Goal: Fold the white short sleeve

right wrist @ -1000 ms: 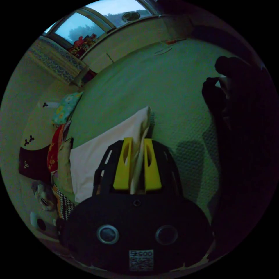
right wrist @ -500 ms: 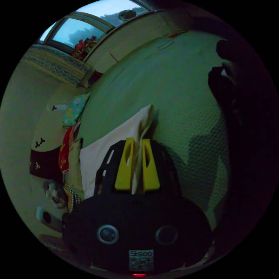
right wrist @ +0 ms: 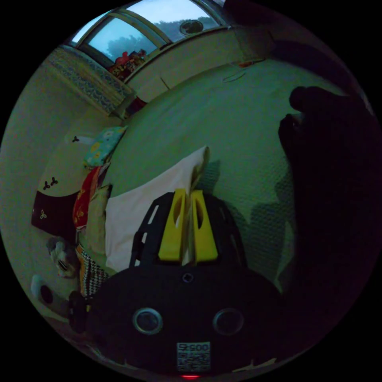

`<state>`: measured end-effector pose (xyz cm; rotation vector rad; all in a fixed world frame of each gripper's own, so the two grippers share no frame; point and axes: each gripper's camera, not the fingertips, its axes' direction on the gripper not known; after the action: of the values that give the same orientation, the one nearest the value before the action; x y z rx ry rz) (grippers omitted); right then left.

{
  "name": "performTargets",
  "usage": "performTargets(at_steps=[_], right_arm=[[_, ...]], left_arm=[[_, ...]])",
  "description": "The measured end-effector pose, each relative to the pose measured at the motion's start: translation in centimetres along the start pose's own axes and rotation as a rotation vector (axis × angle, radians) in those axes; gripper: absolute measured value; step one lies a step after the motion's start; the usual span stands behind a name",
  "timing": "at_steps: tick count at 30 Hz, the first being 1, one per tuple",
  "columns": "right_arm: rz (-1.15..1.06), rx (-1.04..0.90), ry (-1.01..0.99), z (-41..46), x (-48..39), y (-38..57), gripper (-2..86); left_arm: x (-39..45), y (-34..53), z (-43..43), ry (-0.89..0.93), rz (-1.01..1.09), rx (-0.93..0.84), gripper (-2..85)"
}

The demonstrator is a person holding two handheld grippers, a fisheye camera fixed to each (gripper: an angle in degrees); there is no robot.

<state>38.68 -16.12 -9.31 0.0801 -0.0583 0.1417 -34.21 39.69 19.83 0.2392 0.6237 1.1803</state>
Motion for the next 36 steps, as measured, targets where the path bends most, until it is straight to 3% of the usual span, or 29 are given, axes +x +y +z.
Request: performTargets(at_steps=[8,15,21,29,33,36], right_arm=[[-0.034,-0.075,0.174,-2.8,-7.3,-0.2,-1.1],[-0.028,-0.067,0.381,-5.9,-14.7,-0.1,-1.0],[-0.162,-0.073,0.479,-4.0,-27.3,-0.7,-1.0],[-0.436,-0.188,0.568,7.6,-48.9,-2.0,-1.0],[-0.483,-0.279,0.568,15.6,-55.3,-2.1,-0.7],[-0.506,-0.423,0.569,22.2,-58.2,-1.4,1.3]], left_arm=[[0.8,2.6,-4.0,0.013,-0.009,0.032,5.2],[-0.7,5.2,-8.3,0.145,-0.01,0.094,5.2],[-6.6,9.4,-14.1,0.173,-0.085,0.158,5.3],[-17.4,15.3,-22.0,0.059,-0.244,0.207,5.3],[-24.1,19.0,-24.3,-0.026,-0.416,0.207,5.4],[-28.7,21.4,-23.9,-0.073,-0.515,0.104,5.5]])
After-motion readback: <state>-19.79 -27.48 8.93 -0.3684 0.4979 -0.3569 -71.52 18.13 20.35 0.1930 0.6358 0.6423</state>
